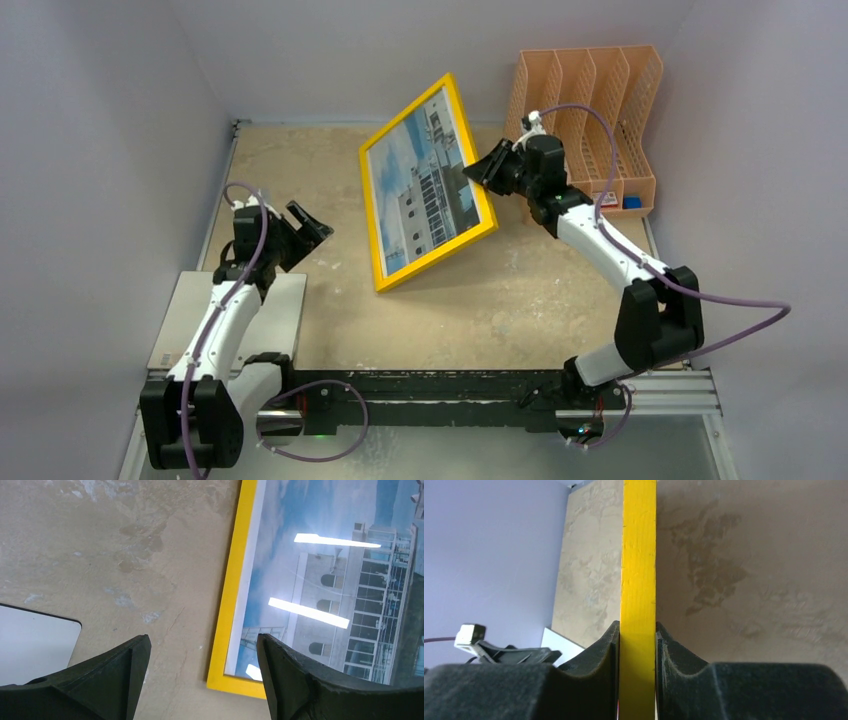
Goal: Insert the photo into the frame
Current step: Turn over the photo frame at the center of the board.
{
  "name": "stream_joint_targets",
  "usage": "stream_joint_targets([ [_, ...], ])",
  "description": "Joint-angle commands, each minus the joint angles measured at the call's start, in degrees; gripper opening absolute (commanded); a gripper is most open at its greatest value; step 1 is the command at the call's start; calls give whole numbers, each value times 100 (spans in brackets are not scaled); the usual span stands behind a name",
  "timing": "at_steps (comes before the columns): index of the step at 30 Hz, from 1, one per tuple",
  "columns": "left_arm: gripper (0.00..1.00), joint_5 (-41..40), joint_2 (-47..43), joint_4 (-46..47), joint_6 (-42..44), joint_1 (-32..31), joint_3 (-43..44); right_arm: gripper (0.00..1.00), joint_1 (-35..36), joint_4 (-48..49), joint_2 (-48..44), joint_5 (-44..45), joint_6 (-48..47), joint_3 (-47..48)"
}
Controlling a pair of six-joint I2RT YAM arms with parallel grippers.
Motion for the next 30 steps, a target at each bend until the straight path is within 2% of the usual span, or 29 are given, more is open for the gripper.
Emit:
stream_joint_targets([
  [1,81,148,-142,433,-316,10,-382,0,124,1051,-652,-84,601,-654],
  [7,81,112,-157,161,64,11,-327,0,128,1807,-992,46,1113,-1669],
  [15,80,714,-241,162,74,-51,-582,6,379,2338,-970,30,1483,-2466],
  [19,80,472,-19,-252,478,-634,-396,13,504,2557,-1021,-15,1538,-2903],
  [22,80,47,210,-566,625,-1086,-150,15,508,2574,-1067,-173,1546,-3205],
  [30,80,85,275,-668,744,-1202,-134,18,514,2345,-1445,-335,1556,-4114],
])
